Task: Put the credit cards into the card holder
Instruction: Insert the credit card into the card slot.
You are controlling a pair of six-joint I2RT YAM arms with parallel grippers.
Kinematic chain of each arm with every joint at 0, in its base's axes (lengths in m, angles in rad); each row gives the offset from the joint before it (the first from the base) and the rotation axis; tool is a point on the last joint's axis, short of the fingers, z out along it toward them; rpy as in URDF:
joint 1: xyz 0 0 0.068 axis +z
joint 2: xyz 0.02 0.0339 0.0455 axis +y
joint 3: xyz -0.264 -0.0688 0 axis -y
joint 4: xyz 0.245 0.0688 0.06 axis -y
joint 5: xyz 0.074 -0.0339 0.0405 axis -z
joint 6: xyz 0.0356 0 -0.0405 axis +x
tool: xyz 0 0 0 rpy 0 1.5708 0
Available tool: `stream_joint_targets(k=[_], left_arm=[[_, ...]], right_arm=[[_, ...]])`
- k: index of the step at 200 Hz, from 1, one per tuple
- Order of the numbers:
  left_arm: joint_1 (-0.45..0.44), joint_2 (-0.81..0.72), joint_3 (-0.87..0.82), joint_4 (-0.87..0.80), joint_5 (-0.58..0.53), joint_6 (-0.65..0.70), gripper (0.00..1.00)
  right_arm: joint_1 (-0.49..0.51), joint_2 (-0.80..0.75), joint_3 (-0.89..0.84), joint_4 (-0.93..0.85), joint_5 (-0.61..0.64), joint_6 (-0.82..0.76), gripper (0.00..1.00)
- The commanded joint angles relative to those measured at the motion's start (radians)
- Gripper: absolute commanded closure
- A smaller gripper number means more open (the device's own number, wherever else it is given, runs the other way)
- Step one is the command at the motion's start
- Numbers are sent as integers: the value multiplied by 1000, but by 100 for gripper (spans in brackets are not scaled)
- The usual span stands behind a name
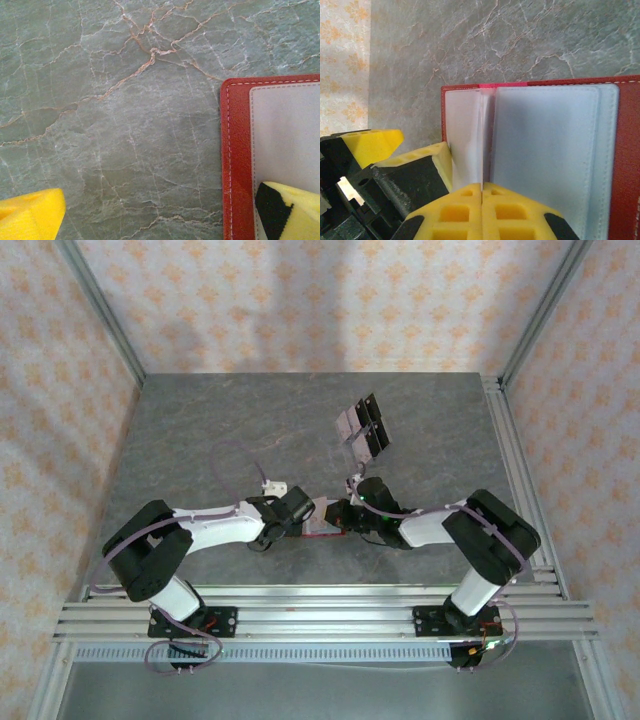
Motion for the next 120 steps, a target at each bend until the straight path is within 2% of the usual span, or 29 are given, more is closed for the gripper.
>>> stream_joint_targets(k=[1,120], left_arm=[[-9,2,-30,-27,-30,-14,0],[-13,4,-27,-27,-32,-16,0]], right_arm=[[5,19,-8,55,0,8,100],[5,63,-14,102,-48,27,100]])
